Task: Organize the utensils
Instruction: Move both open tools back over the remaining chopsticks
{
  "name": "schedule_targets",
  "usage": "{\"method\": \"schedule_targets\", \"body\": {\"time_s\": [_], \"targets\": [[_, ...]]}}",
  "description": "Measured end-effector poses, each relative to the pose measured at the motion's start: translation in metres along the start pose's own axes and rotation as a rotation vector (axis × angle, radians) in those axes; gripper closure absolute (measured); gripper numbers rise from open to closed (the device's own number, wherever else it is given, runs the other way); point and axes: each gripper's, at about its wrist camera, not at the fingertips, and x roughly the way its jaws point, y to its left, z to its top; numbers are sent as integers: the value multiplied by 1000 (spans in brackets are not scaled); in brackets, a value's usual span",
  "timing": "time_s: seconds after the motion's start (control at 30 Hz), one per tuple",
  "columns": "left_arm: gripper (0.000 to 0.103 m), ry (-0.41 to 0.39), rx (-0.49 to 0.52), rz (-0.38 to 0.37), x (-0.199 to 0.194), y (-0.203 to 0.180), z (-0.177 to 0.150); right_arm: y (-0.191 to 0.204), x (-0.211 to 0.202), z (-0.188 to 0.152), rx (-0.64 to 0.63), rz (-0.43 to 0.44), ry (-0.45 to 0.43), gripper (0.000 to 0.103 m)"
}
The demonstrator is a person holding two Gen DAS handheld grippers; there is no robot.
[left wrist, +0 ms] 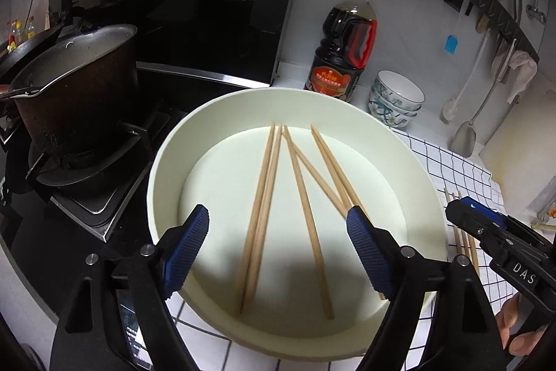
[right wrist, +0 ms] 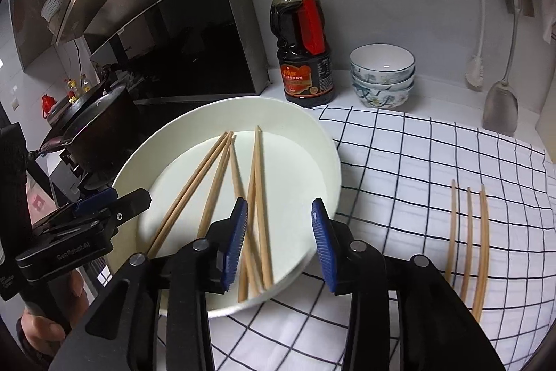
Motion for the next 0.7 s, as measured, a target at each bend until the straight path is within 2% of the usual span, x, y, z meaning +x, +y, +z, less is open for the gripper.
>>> {"method": "schedule_targets", "body": {"time_s": [0.2,0.7], "targets": [[14,-7,26,-14,-9,-20,-10,-15,-18,-11,15,-13,-18,61],[7,-30,117,-21,-25,-74,-35,-63,-55,-36,48,-68,-48,47]]}}
